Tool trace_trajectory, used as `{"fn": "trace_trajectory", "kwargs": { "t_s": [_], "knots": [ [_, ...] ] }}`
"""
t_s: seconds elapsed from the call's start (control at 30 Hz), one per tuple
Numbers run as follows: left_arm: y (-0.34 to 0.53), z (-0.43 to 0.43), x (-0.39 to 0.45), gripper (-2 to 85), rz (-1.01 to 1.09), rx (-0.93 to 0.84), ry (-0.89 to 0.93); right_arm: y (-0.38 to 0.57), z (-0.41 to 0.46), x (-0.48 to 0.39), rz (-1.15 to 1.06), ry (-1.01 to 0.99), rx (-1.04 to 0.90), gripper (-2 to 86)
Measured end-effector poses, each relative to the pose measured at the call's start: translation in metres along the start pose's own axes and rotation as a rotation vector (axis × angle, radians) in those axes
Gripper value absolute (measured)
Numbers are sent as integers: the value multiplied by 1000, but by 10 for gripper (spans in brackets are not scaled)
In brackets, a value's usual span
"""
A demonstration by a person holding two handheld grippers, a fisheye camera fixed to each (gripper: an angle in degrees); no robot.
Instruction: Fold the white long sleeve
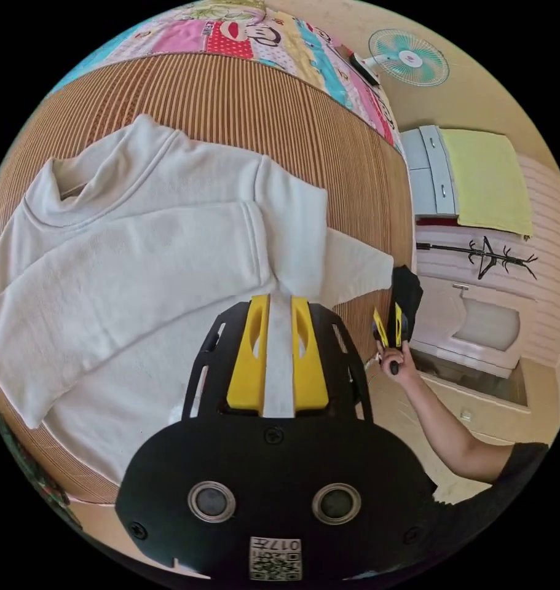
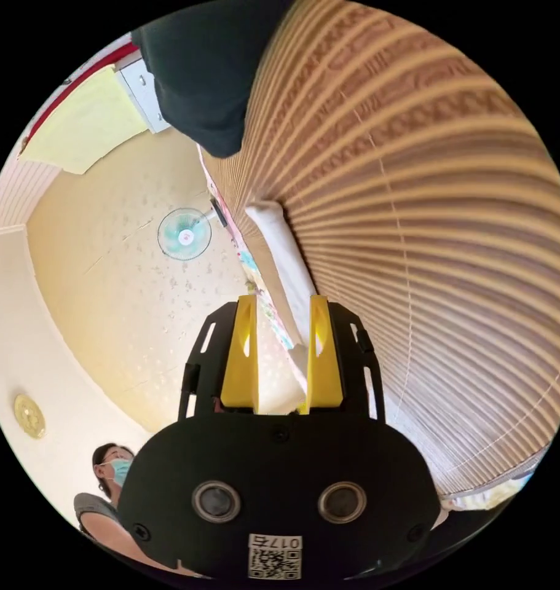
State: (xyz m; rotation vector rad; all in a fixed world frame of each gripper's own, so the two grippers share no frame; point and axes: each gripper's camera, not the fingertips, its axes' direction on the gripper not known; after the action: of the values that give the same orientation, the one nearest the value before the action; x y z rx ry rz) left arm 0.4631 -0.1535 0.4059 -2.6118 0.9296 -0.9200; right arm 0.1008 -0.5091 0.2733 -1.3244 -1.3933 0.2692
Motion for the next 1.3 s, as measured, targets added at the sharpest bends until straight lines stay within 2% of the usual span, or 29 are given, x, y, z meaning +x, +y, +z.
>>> {"fn": "trace_trajectory", "kwargs": {
  "t_s": [0.1,0.3,0.37,0.43,0.5,0.57,0.63,0.67,0.8,0.9,0.97,1.0,1.1,1.2,1.3],
  "knots": [
    [42,-8,9,71,46,55,7,-6,8,-5,-37,112,68,97],
    [136,16,-13,72,-12,-59,-85,-5,45,-14,-63,-10,42,45],
    [179,14,-26,65,-40,-73,-60,5,55,-37,-157,-192,28,39],
    [210,9,-32,64,-24,-89,-37,35,67,-86,-343,-435,-34,34],
    [239,-1,-37,64,-26,-94,-79,73,81,-128,-510,-480,-153,32],
    [271,-15,-32,64,51,-97,-213,124,104,-165,-683,-468,-299,30],
    [288,-21,-29,65,90,-103,-317,202,147,-193,-856,-411,-524,29],
    [298,-25,-30,65,90,-93,-345,222,160,-195,-885,-397,-574,28],
    [322,-31,-50,66,-5,-37,-278,352,260,-169,-975,-332,-909,28],
    [339,-30,-68,66,-81,-2,-218,430,336,-121,-943,-245,-1095,30],
    [350,-28,-71,66,-62,-3,-280,473,377,-82,-937,-118,-1210,32],
    [353,-28,-69,66,-45,-8,-312,496,402,-48,-914,13,-1269,34],
    [365,-26,-68,75,6,-32,-427,527,444,43,-736,308,-1451,42],
    [375,-36,-86,79,-39,-14,-338,525,439,81,-623,381,-1488,47],
    [385,-55,-115,82,-124,35,-284,508,406,65,-661,344,-1436,52]
  ]
}}
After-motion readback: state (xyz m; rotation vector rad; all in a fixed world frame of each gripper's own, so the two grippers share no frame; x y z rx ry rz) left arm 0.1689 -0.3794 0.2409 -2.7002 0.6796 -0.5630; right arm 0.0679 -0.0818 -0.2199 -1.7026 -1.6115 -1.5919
